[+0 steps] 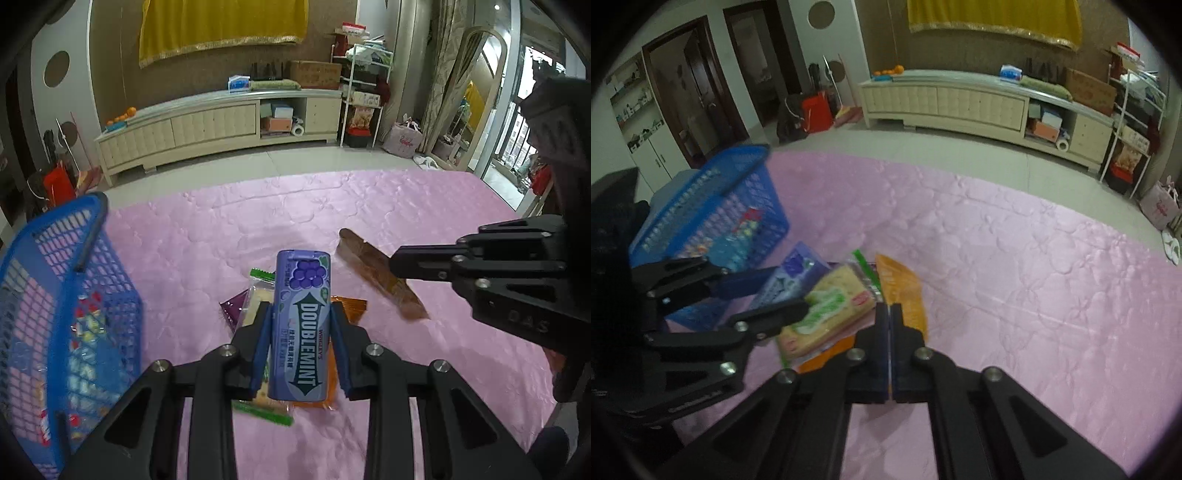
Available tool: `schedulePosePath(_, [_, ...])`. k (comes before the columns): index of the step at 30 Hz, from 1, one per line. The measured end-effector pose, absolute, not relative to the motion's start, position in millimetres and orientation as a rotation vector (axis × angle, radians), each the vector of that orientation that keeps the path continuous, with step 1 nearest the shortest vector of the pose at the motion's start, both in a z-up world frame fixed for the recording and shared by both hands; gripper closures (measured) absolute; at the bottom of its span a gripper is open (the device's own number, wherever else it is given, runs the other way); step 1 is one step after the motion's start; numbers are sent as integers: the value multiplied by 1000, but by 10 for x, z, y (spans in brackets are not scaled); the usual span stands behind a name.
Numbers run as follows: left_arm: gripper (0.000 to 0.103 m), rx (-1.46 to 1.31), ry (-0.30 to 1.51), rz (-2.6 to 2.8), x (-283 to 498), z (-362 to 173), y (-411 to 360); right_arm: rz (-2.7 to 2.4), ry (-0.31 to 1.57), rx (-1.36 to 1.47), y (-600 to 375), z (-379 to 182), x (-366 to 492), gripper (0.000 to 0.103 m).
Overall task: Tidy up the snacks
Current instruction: 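Lift the gum box and carry it toward the basket with the left tool, then lower the gum box into the basket and open the left tool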
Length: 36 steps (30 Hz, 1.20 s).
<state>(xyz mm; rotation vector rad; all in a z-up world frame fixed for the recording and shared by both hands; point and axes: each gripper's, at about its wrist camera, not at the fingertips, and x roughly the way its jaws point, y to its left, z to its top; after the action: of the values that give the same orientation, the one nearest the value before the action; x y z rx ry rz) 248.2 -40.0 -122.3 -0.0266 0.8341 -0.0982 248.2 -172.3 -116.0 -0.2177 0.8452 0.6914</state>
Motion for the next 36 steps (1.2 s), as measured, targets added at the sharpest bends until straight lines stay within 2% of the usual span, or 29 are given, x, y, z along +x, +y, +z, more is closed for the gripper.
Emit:
schedulePosePath(23, [74,1,721,-126,1285,-303,-71,699,670,-289,-1461,-131,1081,101])
schedulePosePath(36, [74,13,686,-74,984,21,702,763,608,-314,-859,162,829,101])
